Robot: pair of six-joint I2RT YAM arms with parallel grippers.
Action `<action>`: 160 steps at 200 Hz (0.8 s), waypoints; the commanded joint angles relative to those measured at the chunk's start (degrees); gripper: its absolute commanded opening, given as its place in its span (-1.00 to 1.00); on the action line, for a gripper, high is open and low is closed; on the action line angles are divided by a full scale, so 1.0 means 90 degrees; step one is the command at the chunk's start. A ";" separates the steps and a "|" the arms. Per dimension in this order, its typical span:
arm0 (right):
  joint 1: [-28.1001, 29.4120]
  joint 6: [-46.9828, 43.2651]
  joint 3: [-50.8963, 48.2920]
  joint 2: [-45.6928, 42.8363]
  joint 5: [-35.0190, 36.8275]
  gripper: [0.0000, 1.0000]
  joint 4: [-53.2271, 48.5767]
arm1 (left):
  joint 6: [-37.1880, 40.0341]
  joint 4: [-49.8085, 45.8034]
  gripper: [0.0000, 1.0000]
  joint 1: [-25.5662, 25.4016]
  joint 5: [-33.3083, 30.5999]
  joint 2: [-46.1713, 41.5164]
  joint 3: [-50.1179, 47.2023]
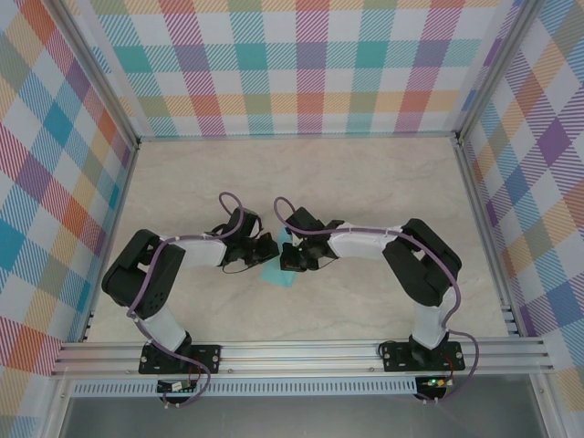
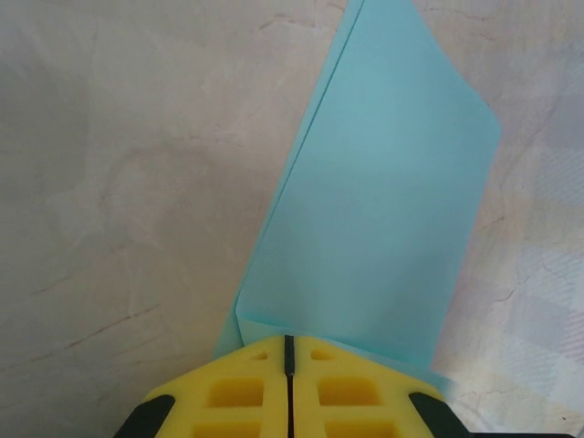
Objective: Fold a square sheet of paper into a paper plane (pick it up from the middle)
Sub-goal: Fold the triangle a second time at the center of the table.
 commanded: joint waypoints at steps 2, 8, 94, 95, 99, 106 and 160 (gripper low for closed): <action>0.0033 0.0136 0.0240 0.0102 0.0226 -0.84 -0.0153 | 0.0137 -0.0223 -0.88 0.0051 -0.0152 0.0126 0.0084; 0.0035 0.0116 0.0267 0.0127 0.0204 -0.84 -0.0147 | 0.0145 -0.0256 -0.88 0.0048 -0.0175 0.0126 0.0084; 0.0070 -0.0030 0.0283 0.0456 -0.0483 -0.83 0.0137 | 0.0095 -0.0366 -0.89 0.0046 -0.0191 0.0101 -0.0075; 0.0071 -0.0036 0.0278 0.0455 -0.0484 -0.83 0.0138 | 0.0091 -0.0366 -0.89 0.0046 -0.0191 0.0102 -0.0074; 0.0069 -0.0048 0.0246 0.0442 -0.0489 -0.83 0.0129 | 0.0088 -0.0363 -0.89 0.0046 -0.0200 0.0100 -0.0077; 0.0086 -0.0067 0.0170 0.0414 -0.0502 -0.83 0.0100 | 0.0077 -0.0365 -0.88 0.0052 -0.0219 0.0105 -0.0096; 0.0124 -0.0288 -0.0272 0.0156 -0.0711 -0.84 -0.0108 | -0.0023 -0.0501 -0.89 0.0046 -0.0435 0.0163 -0.0150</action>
